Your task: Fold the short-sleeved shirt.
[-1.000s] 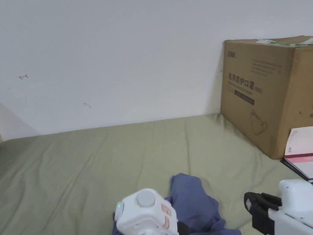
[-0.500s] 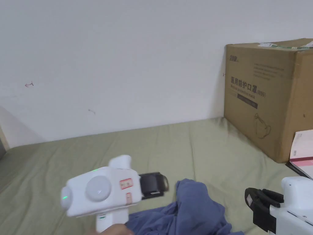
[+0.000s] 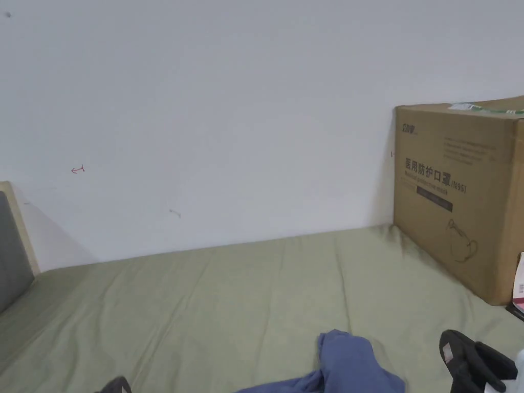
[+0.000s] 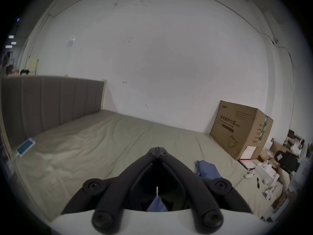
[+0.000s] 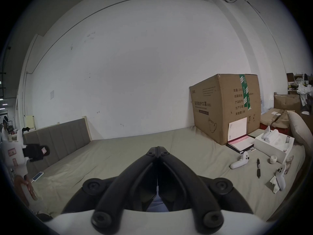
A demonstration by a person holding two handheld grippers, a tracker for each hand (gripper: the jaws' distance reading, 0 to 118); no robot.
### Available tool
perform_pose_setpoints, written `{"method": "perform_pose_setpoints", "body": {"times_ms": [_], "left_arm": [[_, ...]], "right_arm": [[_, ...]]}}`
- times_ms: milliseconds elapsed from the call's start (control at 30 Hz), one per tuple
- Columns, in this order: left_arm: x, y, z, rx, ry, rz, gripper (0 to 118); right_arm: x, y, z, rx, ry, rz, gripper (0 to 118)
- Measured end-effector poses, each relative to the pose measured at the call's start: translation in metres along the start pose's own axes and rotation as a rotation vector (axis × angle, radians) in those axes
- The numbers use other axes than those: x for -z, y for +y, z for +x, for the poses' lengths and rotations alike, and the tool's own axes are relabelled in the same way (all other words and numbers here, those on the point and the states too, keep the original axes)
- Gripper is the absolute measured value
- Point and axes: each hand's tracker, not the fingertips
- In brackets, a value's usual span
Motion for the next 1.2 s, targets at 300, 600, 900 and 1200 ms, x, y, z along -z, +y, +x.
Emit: {"method": "perform_pose_setpoints", "body": {"times_ms": [300,600,900,1200], "left_arm": [[0.017,0.006,0.021,0.110,-0.010,0.006,0],[0.256,0.011,0.045,0.022,-0.269,-0.954,0],[0.344,-0.114,0.043,0.196,-0.109,-1.086,113],[0.295,-0.121,0.066,0.458,-0.093,-0.762,51]], "right_arm": [[0.021,-0.001,0.001,0.014,-0.013,-0.017,0],[0.055,-0.002,0.000,-0.013,0.076,-0.107,0],[0.078,-0.030,0.024,-0.054,0.077,-0.216,0],[0.116,-0.046,0.056,-0.062,0.022,-0.373,0]]}}
